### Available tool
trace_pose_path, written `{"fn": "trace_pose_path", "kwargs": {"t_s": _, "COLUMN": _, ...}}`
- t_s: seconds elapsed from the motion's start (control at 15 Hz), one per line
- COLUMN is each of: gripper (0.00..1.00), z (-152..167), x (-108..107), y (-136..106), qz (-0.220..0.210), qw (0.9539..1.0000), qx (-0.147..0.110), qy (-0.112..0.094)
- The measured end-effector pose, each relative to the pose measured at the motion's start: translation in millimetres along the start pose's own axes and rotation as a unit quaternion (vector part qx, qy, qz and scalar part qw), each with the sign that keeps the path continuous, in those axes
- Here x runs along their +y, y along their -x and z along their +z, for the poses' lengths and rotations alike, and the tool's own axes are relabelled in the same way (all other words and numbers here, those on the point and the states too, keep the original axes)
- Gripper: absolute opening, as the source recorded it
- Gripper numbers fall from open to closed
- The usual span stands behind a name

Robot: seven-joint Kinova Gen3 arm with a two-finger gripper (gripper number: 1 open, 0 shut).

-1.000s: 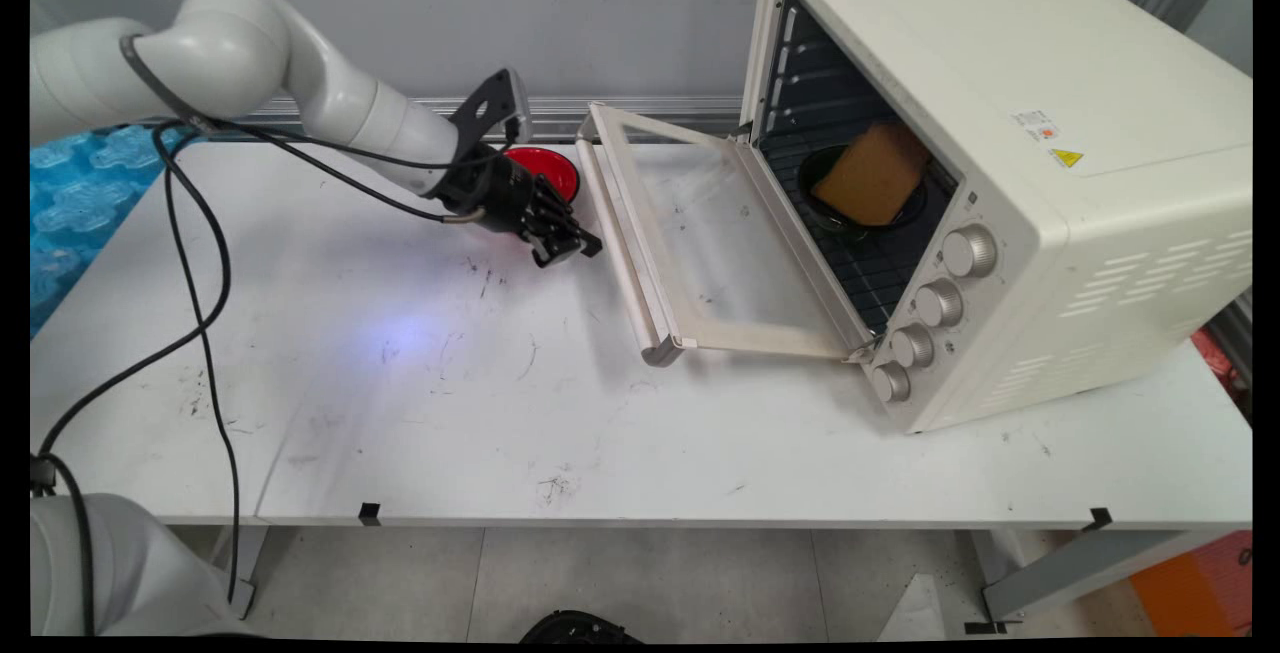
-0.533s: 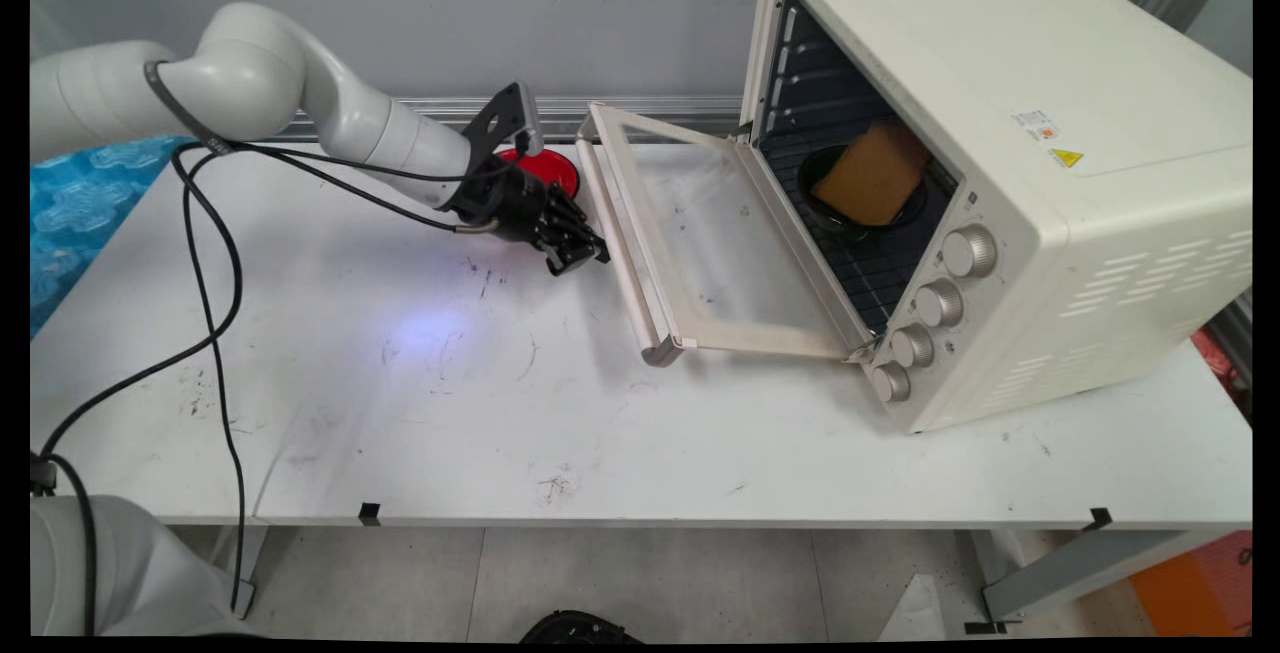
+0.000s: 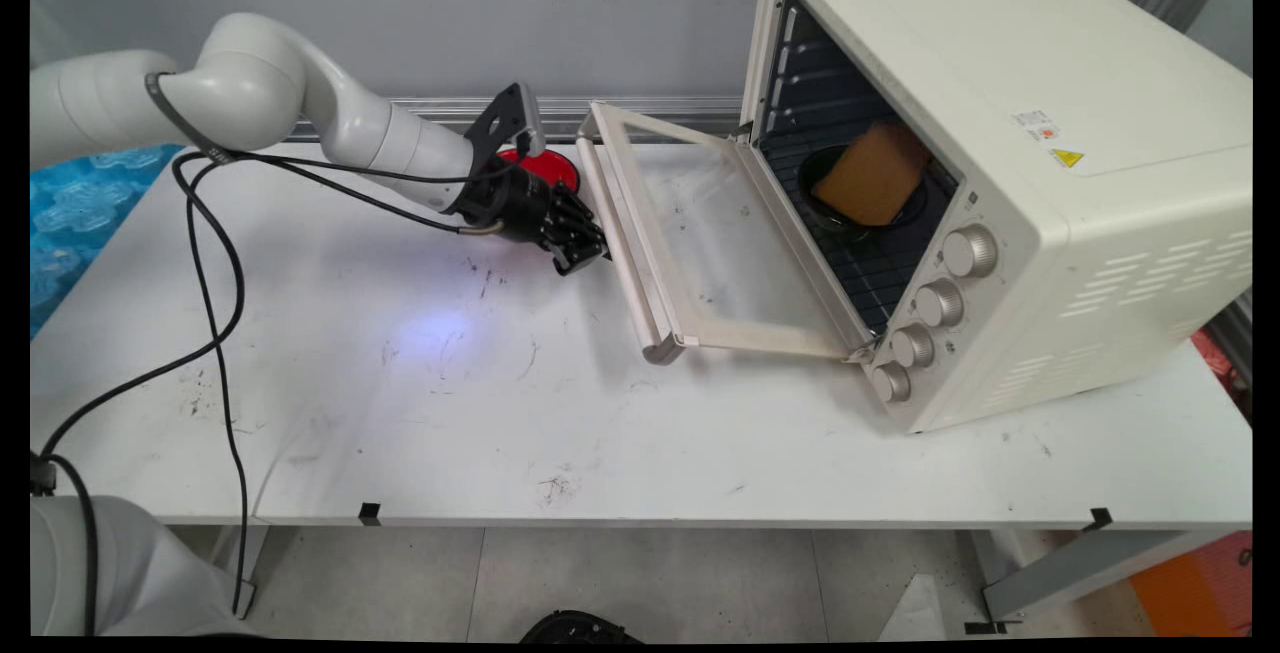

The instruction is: Close the oven

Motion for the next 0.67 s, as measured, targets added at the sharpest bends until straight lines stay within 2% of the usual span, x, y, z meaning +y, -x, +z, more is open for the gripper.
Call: {"fn": "trace_pose_path", "kwargs": {"t_s": 0.67, "gripper": 0.00, "z": -2.4, "x": 0.5, "y": -15.8, "qz": -0.005, "qw": 0.9995, "qx": 0.027, "qy": -0.013}}
